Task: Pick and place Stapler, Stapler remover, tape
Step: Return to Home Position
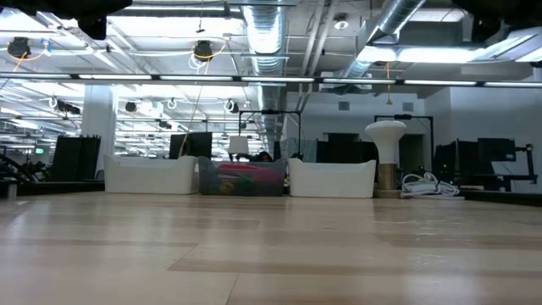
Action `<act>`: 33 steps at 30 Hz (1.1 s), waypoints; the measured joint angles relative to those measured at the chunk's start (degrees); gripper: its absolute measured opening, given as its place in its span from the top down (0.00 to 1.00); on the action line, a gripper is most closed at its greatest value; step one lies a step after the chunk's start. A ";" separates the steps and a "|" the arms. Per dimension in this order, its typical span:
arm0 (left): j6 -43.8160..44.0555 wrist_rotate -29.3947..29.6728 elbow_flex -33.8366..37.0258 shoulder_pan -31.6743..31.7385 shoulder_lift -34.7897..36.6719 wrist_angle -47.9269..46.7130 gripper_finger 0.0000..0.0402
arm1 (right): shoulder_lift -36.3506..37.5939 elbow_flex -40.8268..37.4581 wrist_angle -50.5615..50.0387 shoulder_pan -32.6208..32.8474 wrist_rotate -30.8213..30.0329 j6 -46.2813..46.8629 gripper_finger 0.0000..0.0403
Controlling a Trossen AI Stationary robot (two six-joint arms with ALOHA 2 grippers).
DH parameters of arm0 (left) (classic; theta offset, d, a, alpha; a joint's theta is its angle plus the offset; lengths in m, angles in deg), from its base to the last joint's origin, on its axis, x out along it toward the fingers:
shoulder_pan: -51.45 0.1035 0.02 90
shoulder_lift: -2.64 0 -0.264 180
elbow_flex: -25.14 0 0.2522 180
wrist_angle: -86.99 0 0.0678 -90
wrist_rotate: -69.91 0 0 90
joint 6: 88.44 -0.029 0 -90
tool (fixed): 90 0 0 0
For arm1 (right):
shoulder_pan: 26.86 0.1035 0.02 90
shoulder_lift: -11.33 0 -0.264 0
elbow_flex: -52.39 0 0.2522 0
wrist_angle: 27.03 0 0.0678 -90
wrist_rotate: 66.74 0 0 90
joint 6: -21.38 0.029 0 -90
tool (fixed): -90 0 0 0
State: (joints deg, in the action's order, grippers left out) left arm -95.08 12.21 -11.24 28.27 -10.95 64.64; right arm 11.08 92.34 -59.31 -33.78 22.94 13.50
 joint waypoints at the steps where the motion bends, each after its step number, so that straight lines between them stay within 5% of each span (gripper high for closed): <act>1: 0.00 0.03 0.00 0.00 0.01 0.05 1.00 | 0.00 -0.43 0.35 0.00 0.00 0.01 1.00; 18: 0.01 0.06 0.00 0.00 0.02 0.12 1.00 | 0.00 -16.85 16.79 0.04 -5.73 1.95 1.00; 33: 0.03 0.06 0.01 0.00 0.02 0.10 1.00 | 0.00 -20.22 17.53 0.00 -8.94 4.79 1.00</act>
State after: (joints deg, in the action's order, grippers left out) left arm -95.05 12.26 -11.23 28.27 -10.92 64.73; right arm 11.08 72.12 -41.78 -33.78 13.99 18.29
